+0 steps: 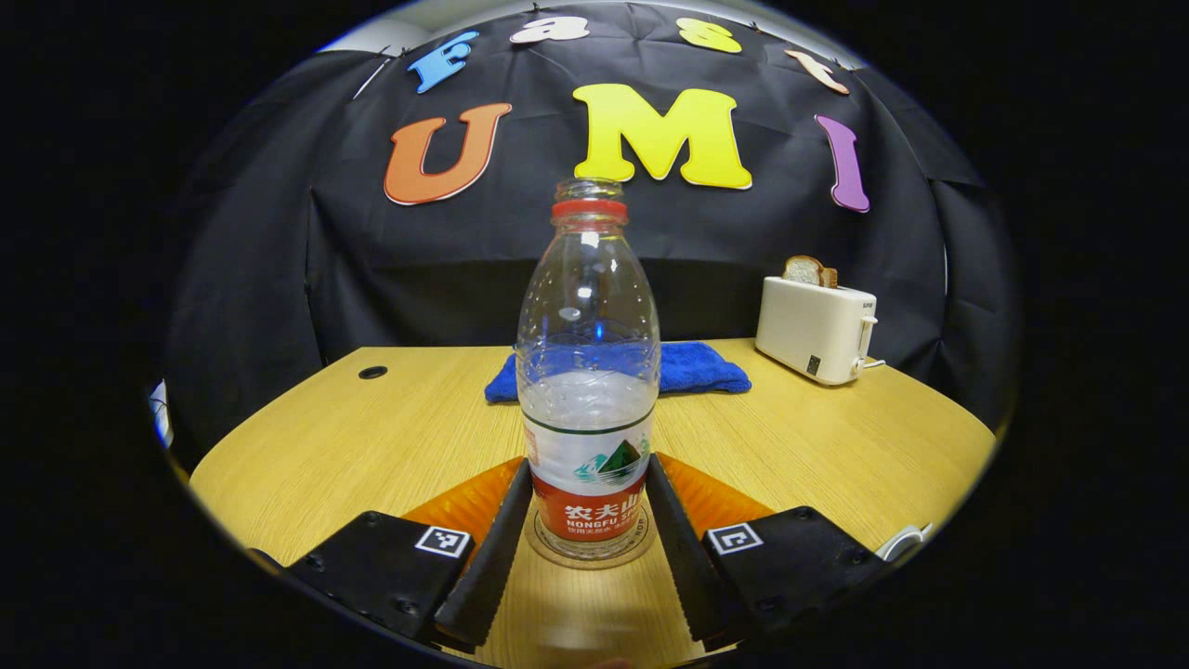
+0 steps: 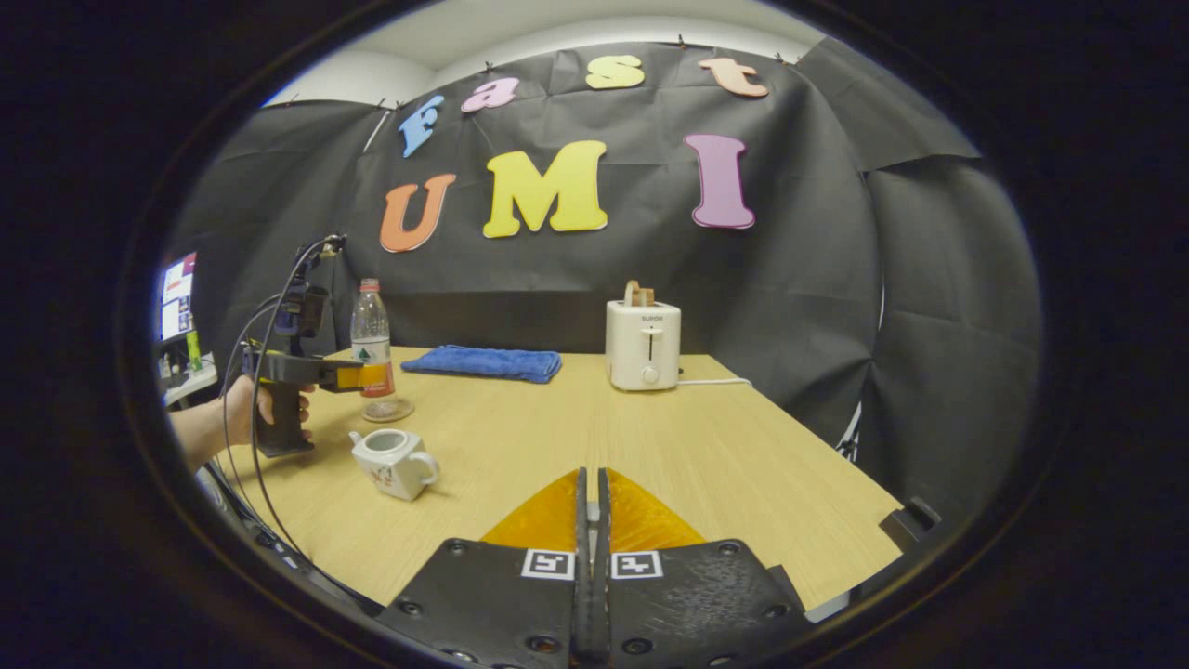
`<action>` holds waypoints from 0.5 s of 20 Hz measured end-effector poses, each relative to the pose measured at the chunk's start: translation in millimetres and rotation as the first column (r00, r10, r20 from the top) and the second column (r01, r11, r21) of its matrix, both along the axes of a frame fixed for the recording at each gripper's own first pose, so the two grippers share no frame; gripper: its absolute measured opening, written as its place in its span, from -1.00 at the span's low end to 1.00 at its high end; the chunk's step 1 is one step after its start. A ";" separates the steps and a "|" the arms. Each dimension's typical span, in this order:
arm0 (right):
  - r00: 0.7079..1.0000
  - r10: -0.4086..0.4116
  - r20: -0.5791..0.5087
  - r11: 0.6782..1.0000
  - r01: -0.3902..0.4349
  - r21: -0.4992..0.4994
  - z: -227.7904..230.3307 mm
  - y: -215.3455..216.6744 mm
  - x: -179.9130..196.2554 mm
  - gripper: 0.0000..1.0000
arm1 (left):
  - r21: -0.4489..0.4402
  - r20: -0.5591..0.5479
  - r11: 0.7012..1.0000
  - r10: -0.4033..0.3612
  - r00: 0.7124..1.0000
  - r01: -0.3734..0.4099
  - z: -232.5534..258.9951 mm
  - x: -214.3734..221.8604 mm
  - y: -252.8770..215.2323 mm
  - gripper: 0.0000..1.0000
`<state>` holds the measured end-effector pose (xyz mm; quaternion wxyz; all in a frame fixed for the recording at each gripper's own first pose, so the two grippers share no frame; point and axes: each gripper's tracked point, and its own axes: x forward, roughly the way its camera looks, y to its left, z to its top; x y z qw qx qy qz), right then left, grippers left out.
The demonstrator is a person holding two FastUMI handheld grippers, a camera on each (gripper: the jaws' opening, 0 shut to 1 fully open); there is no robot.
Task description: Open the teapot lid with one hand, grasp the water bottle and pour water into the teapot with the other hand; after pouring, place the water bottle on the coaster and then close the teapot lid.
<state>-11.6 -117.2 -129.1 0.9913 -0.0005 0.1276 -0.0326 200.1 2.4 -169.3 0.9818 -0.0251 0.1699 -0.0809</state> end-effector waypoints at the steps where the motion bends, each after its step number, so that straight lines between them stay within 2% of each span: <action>1: 1.000 0.000 0.000 1.000 0.000 0.000 -0.5 0.4 -0.1 -1.00 | 0.001 0.001 1.000 -0.001 1.000 0.001 0.7 0.1 0.4 0.55; 5: 1.000 0.000 0.002 1.000 0.000 -0.001 0.4 1.1 -0.9 -1.00 | -0.001 -0.009 1.000 -0.001 1.000 0.001 -2.1 -1.8 1.2 0.65; 6: 1.000 0.002 0.001 1.000 -0.002 -0.001 0.5 1.6 -0.8 -1.00 | -0.002 -0.008 1.000 0.001 1.000 -0.001 -2.3 -1.3 1.5 0.70; 8: 1.000 0.002 0.002 1.000 -0.002 -0.003 0.3 2.4 -0.9 -1.00 | -0.009 -0.002 1.000 0.002 1.000 -0.002 0.5 -2.3 1.7 1.00; 10: 1.000 0.003 0.002 1.000 -0.003 0.000 0.9 3.6 -1.0 -1.00 | -0.011 -0.001 1.000 0.006 1.000 -0.006 0.6 -3.5 2.7 1.00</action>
